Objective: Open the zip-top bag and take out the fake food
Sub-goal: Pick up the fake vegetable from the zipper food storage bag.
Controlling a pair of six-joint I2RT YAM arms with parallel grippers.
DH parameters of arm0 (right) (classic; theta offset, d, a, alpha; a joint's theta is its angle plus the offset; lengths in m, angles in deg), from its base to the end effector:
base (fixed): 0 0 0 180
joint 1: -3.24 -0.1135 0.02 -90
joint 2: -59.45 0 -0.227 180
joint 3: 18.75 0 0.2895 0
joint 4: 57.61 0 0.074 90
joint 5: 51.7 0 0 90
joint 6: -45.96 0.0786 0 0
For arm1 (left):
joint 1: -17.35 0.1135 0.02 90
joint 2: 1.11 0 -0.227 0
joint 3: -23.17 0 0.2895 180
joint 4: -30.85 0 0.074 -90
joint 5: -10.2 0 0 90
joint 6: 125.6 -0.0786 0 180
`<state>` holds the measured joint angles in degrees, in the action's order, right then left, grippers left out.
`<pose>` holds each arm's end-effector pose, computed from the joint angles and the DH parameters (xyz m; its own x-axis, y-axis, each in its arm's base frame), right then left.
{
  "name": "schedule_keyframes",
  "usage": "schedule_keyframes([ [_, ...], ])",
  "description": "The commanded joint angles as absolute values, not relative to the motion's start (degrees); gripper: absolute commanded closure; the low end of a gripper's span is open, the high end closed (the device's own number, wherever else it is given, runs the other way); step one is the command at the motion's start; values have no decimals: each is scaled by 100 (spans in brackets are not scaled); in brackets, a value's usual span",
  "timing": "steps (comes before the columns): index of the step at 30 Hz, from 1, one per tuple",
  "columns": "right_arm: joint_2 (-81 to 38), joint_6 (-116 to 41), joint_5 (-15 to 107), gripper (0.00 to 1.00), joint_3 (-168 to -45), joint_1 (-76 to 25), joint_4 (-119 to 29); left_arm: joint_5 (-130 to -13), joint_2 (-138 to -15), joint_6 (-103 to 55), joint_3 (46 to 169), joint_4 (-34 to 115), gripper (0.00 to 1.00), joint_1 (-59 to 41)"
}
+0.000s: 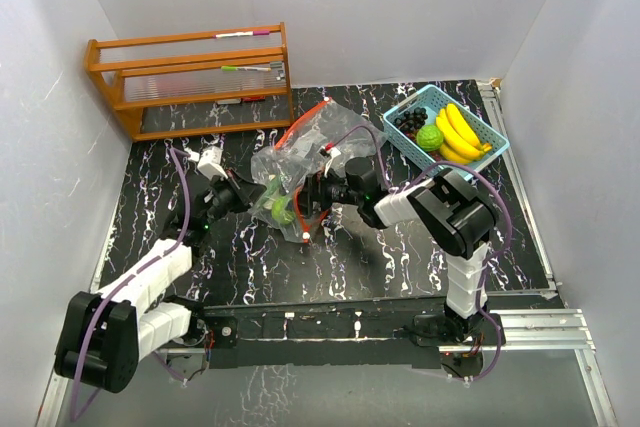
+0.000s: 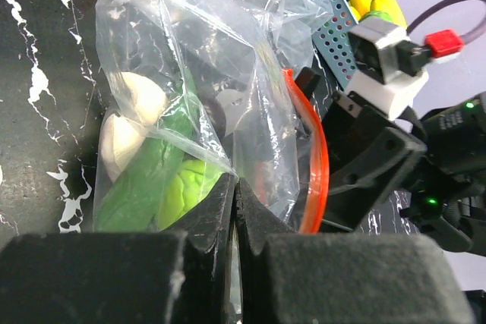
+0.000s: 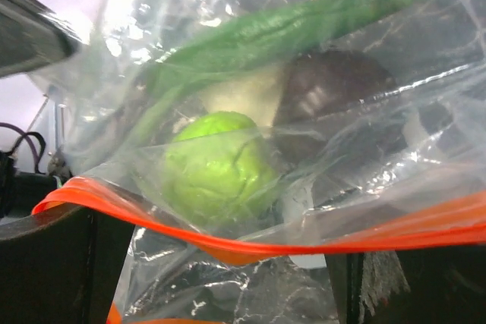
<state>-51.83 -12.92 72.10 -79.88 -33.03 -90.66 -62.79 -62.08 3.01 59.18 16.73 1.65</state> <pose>0.3136 0.2843 0.0618 -0.6786 0.0348 -0.7337 -0.6653 0.3942 0.6340 0.3007 -0.1084 0.1618 -0.4755 -0.4862 -0.7331 0.3054 0.6904 -0.6559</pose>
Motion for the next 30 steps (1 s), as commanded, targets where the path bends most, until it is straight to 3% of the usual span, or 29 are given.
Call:
schedule_keyframes([
  [1, -5423, -1669, 7125, 2, -8216, -3339, -8831, -6112, -6059, 326, 6030, 1666, 100, 157],
  [17, -5277, -1604, 7470, 2, -8238, -3521, -9217, -5946, -6310, 511, 5821, 1359, 100, 155],
  [25, -4870, -1502, 7207, 2, -7932, -3515, -9589, -5943, -5434, 415, 6373, 2077, 100, 135],
  [30, -5103, -1455, 7200, 2, -7994, -3485, -9444, -6101, -5742, 291, 6092, 2150, 100, 135],
])
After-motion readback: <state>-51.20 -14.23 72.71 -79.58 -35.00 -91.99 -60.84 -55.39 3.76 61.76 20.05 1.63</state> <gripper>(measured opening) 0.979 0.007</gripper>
